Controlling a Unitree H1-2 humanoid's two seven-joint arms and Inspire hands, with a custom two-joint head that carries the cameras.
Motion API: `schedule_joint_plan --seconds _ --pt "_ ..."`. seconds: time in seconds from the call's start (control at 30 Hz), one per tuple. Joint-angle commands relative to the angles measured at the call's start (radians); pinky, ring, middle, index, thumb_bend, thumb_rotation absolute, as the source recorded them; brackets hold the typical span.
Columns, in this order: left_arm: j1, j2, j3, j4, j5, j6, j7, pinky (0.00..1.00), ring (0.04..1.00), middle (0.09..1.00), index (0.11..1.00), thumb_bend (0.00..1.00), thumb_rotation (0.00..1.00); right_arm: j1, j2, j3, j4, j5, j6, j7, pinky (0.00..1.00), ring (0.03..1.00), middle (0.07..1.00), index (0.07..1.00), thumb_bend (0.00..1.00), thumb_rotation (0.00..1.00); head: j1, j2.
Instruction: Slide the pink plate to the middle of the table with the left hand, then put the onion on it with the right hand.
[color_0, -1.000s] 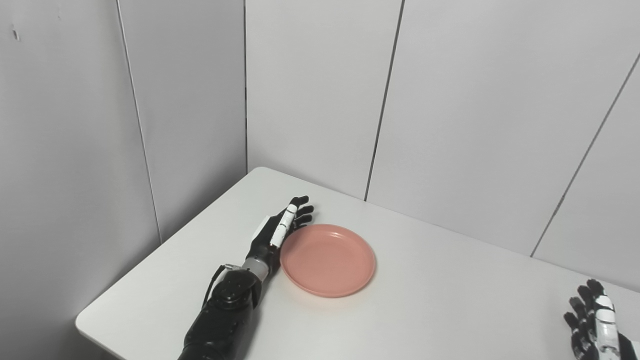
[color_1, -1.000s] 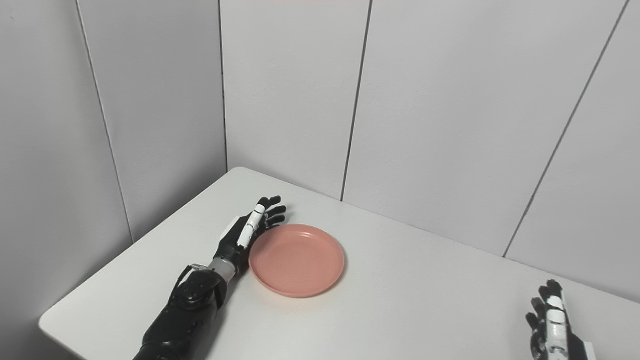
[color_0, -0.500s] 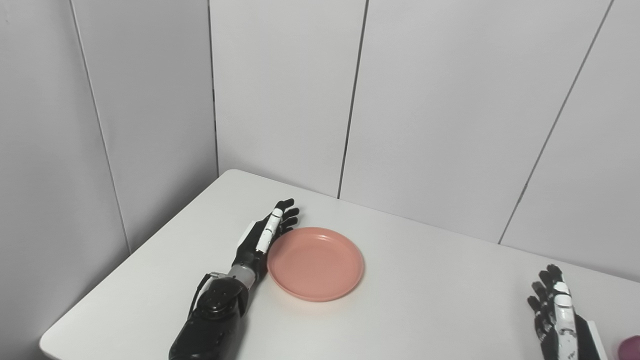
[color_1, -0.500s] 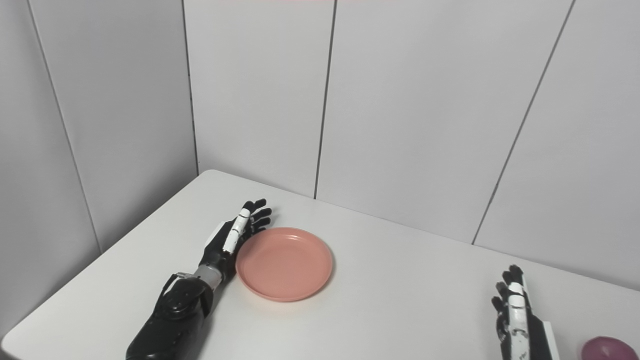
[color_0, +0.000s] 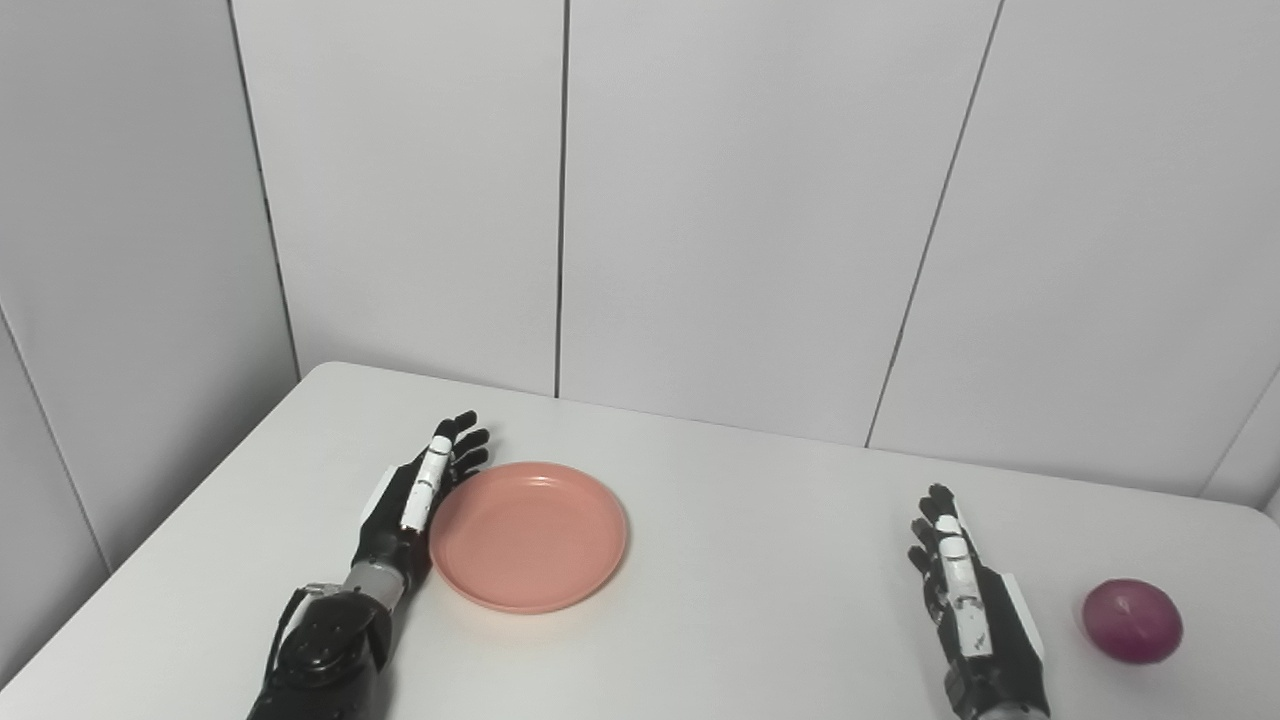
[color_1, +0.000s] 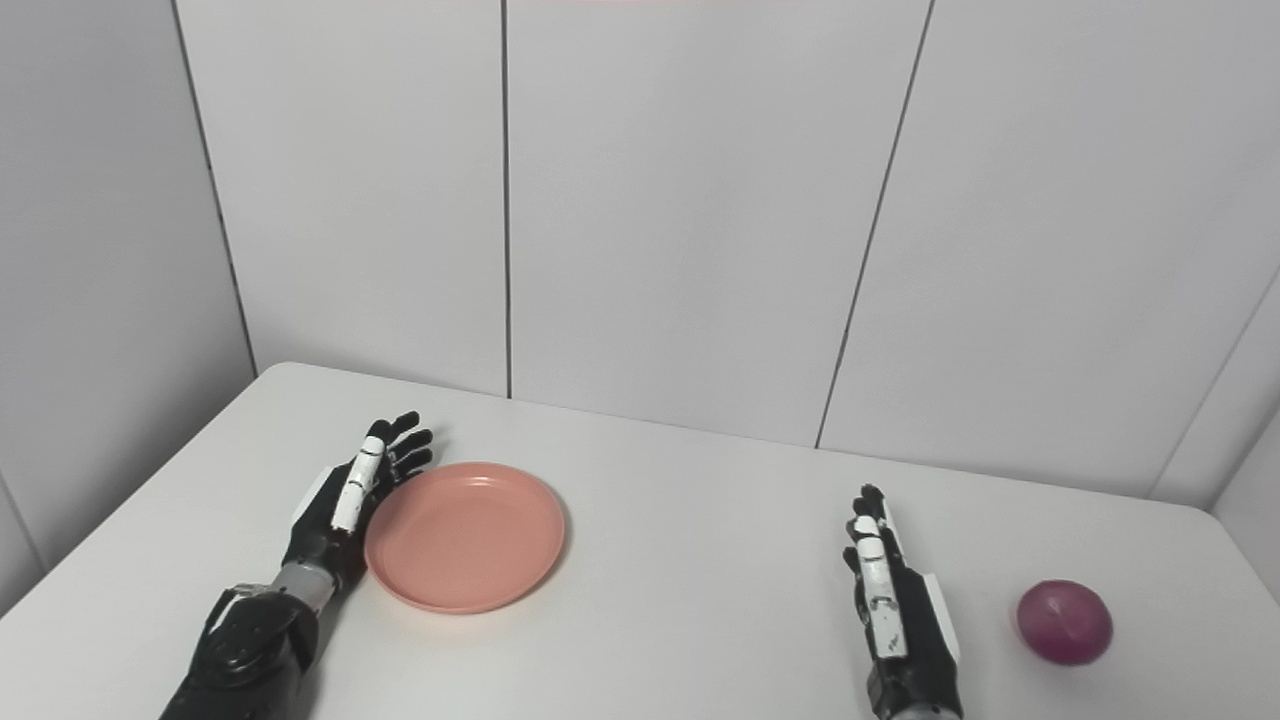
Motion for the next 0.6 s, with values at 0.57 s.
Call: schedule_joint_plan --seconds 0.57 --pt "-0.004 -0.134 -0.062 -0.067 -0.012 0.060 -0.029 0.91 0.913 0.911 0.912 0.60 1.00 -0.068 0.038 0.005 0.020 -0.019 -0.075 -0.032 1.00 0.996 0.998 1.000 0.52 1.00 -0.084 0.006"
